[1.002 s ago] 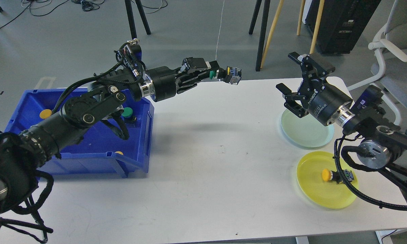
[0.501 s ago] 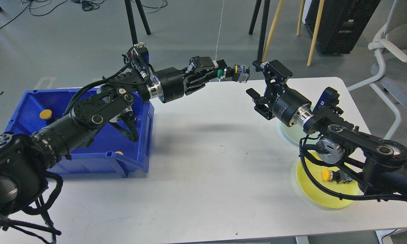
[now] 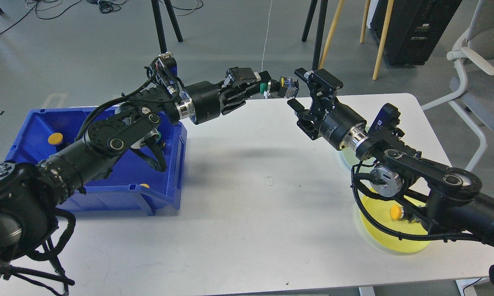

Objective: Pass button and place on color plate
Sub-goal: 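Grasp the green button from the left gripper with the right gripper, then carry the button with the right gripper over the pale green plate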

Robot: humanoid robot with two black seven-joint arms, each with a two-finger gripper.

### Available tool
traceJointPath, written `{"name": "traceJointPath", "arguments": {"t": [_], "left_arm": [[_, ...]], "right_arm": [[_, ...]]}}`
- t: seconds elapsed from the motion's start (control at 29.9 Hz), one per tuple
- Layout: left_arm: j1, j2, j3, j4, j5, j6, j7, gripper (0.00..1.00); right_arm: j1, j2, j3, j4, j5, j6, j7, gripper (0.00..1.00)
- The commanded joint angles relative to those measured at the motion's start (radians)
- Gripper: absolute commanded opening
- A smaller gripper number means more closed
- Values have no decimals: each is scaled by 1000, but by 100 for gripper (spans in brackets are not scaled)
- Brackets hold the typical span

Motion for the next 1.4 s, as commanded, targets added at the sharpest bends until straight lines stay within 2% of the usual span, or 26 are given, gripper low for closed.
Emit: {"name": "traceJointPath", "arguments": {"t": [0.0, 0.27, 0.4, 0.5, 0.67, 0.8, 0.83, 0.9, 0.94, 1.0, 1.14, 1.3, 1.37], "left_arm": [[0, 0, 0, 0, 0, 0, 0, 8], [0, -2, -1, 0, 0, 0, 0, 8], [0, -2, -1, 0, 0, 0, 0, 8], [0, -2, -1, 0, -2, 0, 0, 8], [0, -1, -1, 0, -2, 0, 0, 8], [9, -2, -3, 0, -2, 0, 0, 10], [11, -2, -3, 0, -2, 0, 0, 12], [14, -2, -14, 0, -3, 0, 0, 26], [17, -2, -26, 0, -3, 0, 0, 37], [25, -5, -49, 0, -17, 0, 0, 66], [32, -5, -52, 0, -52, 0, 0, 78], [32, -5, -52, 0, -55, 0, 0, 80], [34, -5, -52, 0, -57, 0, 0, 80]], "right_arm": [[-1, 7, 4, -12, -1, -5, 0, 76], [3, 27, 5, -20, 1, -11, 2, 68], [3, 29, 5, -20, 1, -11, 3, 60], [3, 29, 5, -18, 1, -9, 5, 46], [3, 29, 4, -18, 1, -9, 9, 12], [1, 29, -2, -15, 1, -9, 8, 1], [1, 27, -2, -13, 1, -9, 8, 1], [-1, 29, -2, -10, 1, -14, 8, 1], [-1, 27, -2, -10, 2, -22, 8, 0], [-1, 29, -2, -9, 3, -38, 8, 0], [-5, 29, 5, -15, 13, -74, 6, 0], [-34, 29, 47, -17, 21, -158, 0, 0], [-63, 30, 82, -21, 47, -247, -11, 0]]}}
